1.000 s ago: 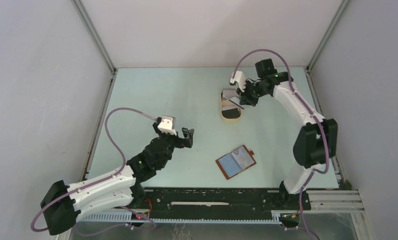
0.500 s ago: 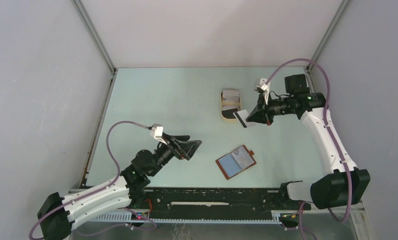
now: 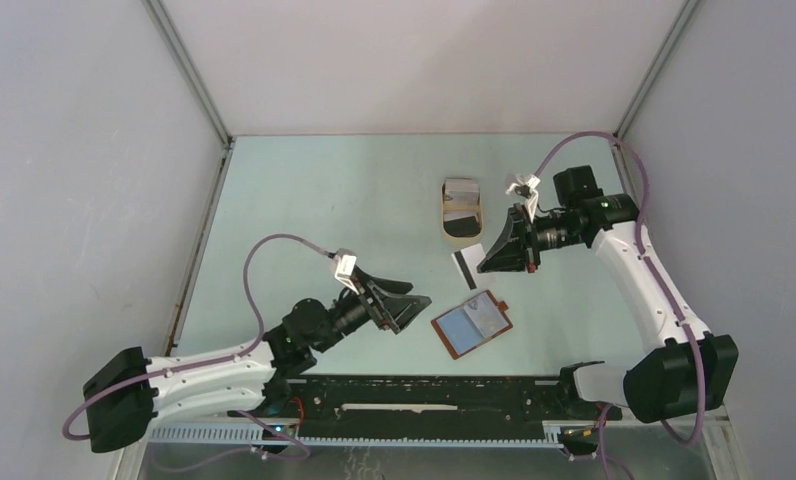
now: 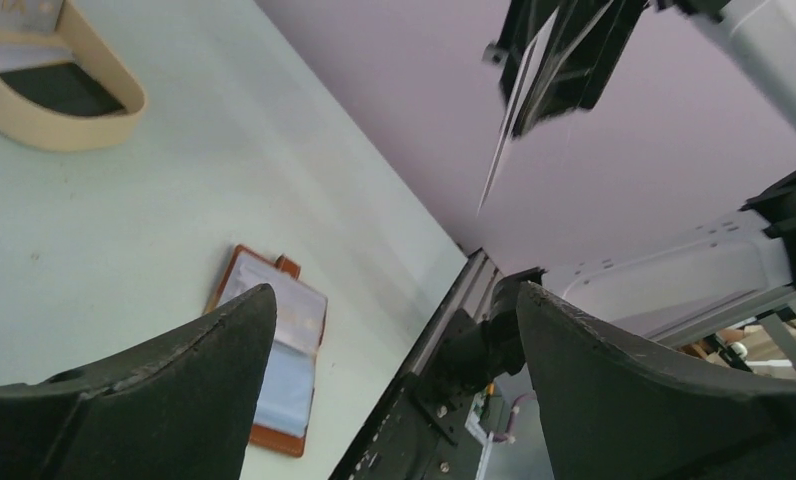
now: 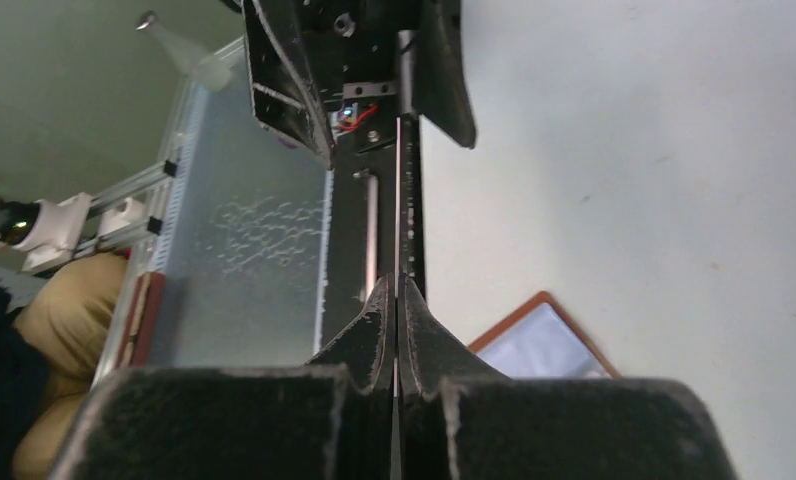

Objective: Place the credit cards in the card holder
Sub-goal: Pick up the credit card from the storage box, then insert the credit card into the card holder.

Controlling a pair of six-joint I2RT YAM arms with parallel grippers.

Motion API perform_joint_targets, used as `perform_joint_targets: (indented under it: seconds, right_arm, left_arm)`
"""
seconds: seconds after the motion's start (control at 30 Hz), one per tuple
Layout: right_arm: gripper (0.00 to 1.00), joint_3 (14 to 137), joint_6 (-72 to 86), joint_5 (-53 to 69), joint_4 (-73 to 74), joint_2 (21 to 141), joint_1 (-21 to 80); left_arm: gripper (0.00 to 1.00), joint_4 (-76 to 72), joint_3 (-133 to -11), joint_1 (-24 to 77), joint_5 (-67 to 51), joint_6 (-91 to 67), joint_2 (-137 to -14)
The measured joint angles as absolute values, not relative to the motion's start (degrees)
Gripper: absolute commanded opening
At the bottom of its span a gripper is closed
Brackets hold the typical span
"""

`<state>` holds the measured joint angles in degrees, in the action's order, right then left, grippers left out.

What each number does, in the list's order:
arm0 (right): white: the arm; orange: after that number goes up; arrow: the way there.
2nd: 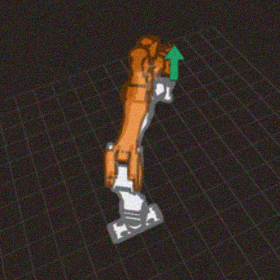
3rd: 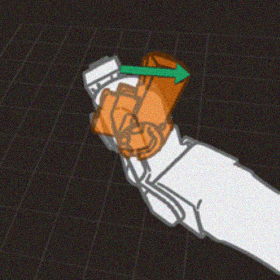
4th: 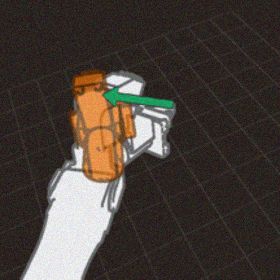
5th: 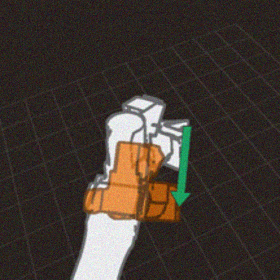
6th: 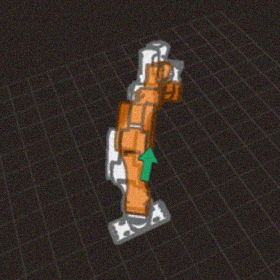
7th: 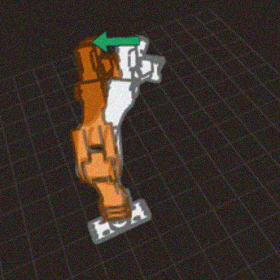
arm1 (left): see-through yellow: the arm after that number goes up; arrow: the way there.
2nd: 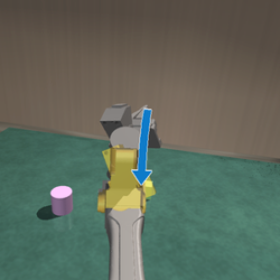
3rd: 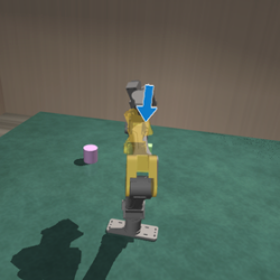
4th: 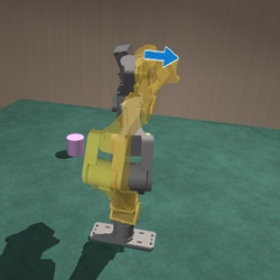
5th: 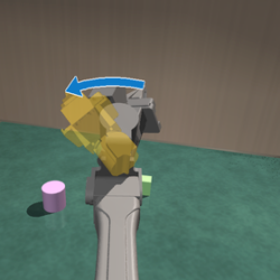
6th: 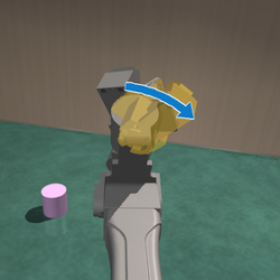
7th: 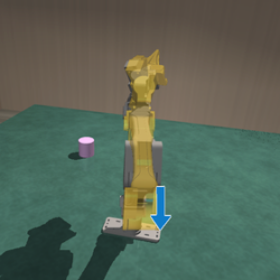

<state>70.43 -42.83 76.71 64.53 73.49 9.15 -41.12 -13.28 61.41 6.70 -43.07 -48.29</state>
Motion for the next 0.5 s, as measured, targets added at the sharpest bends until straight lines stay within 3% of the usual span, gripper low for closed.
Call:
perform_joint_targets:
  seconds: [0.2, 0.5]
  right_arm:
    - [0.0, 68.58, -40.05, 78.37, 63.4, 73.56, 13.56]
    - [0.0, 68.55, -39.05, 78.08, 62.72, 76.07, 17.54]
  left_arm:
    - [0.89, -42.13, -16.95, 61.45, 5.65, -41.98, -48.51]
    - [0.74, -42.94, -20.75, 61.49, 3.29, -38.96, -53.04]
